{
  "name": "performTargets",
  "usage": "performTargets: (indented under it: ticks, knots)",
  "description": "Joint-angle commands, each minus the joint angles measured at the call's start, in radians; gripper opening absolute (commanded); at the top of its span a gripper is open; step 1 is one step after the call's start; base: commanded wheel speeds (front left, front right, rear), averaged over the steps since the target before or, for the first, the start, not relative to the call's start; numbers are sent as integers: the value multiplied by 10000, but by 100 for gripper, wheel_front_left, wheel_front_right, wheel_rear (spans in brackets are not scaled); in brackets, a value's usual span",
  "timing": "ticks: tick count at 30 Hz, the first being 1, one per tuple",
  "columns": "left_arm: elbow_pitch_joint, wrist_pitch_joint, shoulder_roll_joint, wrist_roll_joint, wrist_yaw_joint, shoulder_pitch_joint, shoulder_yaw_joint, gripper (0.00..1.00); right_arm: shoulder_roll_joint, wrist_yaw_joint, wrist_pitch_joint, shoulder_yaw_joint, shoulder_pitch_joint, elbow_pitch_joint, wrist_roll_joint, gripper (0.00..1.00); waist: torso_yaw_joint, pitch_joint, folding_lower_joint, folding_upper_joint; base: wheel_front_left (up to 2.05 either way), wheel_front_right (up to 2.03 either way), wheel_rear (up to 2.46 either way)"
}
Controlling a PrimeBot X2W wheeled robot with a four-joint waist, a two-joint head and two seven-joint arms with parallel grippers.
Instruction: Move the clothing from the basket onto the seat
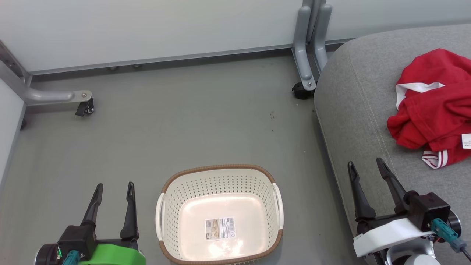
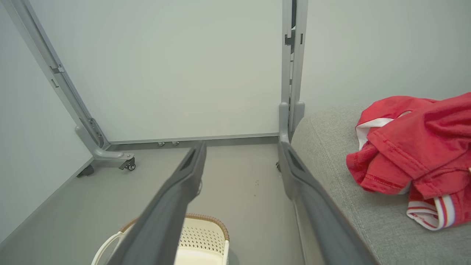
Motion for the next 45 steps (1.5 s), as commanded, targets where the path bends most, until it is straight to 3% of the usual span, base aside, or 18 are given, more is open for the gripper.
performTargets:
  ticks: [1, 29, 30, 33, 45]
  knots:
    - [54, 0, -18, 108, -36, 193, 47, 100, -18, 0, 30, 6, 119, -49, 37, 100, -11, -89, 1, 0, 0, 0, 0]
    - [518, -1, -234, 406, -201, 80, 479, 100, -18, 0, 200, 257, 166, -40, 150, 100, -24, -230, 1, 0, 0, 0, 0]
    - [522, -1, -241, 417, -199, 66, 487, 0, -18, 0, 218, 275, 158, -34, 173, 0, -24, -223, 1, 0, 0, 0, 0]
    - [703, 42, -274, 261, -194, 103, 475, 0, 23, 0, 163, 326, 233, 120, 202, 0, -25, -229, 1, 0, 0, 0, 0]
    - [761, 667, -275, -2117, -209, -177, 628, 0, -168, 0, 358, 229, -123, 592, 2768, 0, 17, -299, 1, 0, 0, 0, 0]
